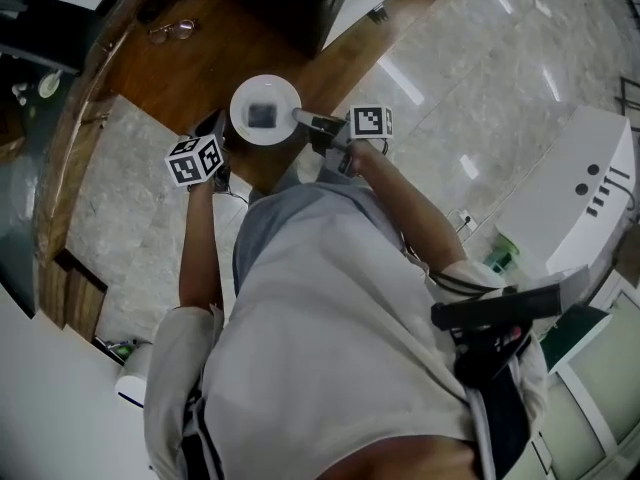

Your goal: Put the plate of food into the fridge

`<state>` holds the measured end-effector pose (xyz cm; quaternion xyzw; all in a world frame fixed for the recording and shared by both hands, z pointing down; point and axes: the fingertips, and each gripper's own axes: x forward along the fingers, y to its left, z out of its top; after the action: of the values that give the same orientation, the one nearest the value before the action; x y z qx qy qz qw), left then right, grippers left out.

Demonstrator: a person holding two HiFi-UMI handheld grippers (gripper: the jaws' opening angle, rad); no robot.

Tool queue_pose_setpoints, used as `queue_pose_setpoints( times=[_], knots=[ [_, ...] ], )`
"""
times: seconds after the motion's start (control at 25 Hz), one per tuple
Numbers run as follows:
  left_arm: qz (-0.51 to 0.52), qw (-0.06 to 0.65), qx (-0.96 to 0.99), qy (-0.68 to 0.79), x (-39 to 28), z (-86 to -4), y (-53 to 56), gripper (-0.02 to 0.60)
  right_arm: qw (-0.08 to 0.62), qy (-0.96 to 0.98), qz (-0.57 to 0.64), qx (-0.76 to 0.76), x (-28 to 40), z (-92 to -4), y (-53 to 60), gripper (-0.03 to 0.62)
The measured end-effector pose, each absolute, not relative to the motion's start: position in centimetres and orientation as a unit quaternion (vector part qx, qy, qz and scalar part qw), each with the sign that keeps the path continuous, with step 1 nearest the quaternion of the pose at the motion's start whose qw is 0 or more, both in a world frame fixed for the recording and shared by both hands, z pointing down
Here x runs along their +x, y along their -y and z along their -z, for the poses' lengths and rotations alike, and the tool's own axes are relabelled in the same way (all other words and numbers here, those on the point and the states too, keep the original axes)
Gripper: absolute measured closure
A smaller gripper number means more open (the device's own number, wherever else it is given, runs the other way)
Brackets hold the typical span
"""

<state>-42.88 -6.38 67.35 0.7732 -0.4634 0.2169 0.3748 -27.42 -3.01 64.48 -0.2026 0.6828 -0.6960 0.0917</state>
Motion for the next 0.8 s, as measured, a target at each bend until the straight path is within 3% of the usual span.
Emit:
queue_pose_setpoints(
  times=[0.08, 0.52, 0.8],
  knots=[
    [-0.211, 0.377, 0.776, 0.46, -41.2, -66.9, 5.7, 0.563, 0.094, -0.683, 0.696, -0.201, -25.7, -63.9, 2.3, 0.571],
    [-0.202, 0.347, 0.832, 0.383, -17.4, -61.4, -0.8, 0.563, 0.161, -0.708, 0.653, -0.216, -2.7, -59.5, -3.7, 0.571],
    [-0.213, 0.33, 0.863, 0.318, 1.5, -60.5, -4.6, 0.563, 0.223, -0.699, 0.626, -0.264, 15.4, -57.9, -8.3, 0.571]
  ],
)
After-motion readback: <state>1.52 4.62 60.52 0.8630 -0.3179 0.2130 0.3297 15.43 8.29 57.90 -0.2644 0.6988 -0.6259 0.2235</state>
